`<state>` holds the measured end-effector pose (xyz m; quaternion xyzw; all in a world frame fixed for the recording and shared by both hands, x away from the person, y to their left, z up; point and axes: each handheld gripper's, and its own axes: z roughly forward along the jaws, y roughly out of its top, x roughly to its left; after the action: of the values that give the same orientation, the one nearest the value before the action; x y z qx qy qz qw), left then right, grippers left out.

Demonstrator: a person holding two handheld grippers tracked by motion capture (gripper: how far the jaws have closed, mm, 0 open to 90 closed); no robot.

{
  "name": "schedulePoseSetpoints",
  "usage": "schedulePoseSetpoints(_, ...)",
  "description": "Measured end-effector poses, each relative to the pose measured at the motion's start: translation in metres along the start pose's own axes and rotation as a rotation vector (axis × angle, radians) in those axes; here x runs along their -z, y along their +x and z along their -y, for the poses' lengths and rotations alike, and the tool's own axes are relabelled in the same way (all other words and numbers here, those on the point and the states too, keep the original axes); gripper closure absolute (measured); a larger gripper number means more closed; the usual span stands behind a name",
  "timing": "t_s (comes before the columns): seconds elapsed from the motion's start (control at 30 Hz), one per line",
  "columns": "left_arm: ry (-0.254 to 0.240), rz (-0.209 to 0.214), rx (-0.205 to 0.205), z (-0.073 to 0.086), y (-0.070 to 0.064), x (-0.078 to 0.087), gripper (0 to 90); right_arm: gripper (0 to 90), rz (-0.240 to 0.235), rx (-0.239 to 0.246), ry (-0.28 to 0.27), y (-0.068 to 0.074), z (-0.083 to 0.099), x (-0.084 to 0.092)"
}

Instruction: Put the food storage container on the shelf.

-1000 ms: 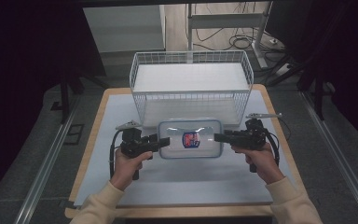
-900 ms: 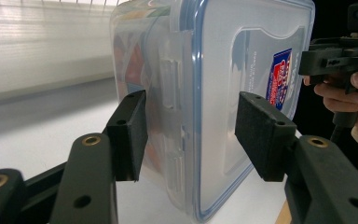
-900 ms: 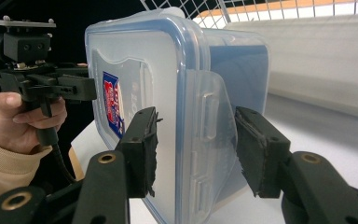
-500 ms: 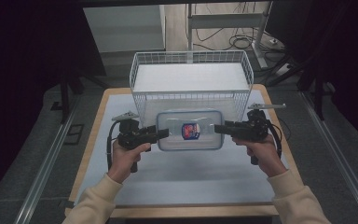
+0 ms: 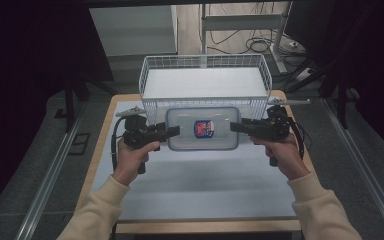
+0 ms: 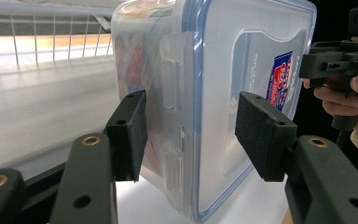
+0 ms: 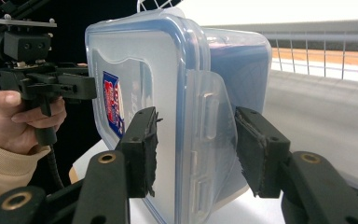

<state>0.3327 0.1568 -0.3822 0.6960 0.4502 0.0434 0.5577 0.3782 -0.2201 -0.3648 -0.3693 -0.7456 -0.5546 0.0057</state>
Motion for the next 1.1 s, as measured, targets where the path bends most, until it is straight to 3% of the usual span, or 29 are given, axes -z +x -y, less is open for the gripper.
schedulePoseSetpoints(0.47,-0.018,0.003,-0.015,-0.026,-0.002,0.001,45.2,51.1,0.006,0.019,-0.023,0.002,-0.026,0.005)
schedulePoseSetpoints(1.1,-0.030,0.000,-0.041,-0.064,0.002,-0.005,45.0,51.0,0.010,0.024,-0.049,-0.006,-0.059,0.005)
